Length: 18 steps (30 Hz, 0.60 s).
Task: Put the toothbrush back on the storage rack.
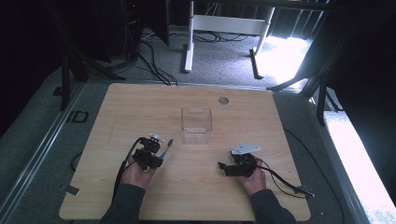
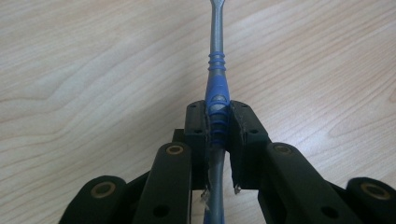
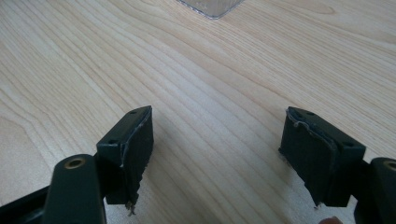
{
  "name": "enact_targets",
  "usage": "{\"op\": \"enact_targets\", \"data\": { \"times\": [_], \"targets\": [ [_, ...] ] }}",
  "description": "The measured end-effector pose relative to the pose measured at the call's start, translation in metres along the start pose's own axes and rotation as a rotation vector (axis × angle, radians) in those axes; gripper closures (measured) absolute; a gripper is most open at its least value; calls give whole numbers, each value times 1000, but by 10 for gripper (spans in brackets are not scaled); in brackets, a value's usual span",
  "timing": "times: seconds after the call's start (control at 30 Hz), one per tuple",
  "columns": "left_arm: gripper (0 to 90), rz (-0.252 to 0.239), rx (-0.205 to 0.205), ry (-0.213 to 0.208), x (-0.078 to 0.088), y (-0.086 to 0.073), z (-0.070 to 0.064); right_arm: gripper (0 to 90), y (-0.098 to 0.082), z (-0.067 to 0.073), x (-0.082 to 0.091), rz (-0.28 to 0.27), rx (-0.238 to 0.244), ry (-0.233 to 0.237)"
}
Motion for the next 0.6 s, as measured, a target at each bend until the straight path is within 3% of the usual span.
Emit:
{"op": "enact_targets", "data": {
  "times": [0.27,0.6],
  "targets": [
    [788,-30,18,-21,2,4,1,250,0,0,0,0,0,0],
    [788,-70,28,-18,5,8,6,248,0,0,0,0,0,1]
  ]
}}
Point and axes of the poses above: each handheld gripper's, and its own axes: x roughly backward along the jaws, y roughly out of its top, z roughly to its left, the point moved 4 cm from there along -x, roughly forward along the jaws, and after that the axes turned 10 degrees about y, right-handed, at the moved point
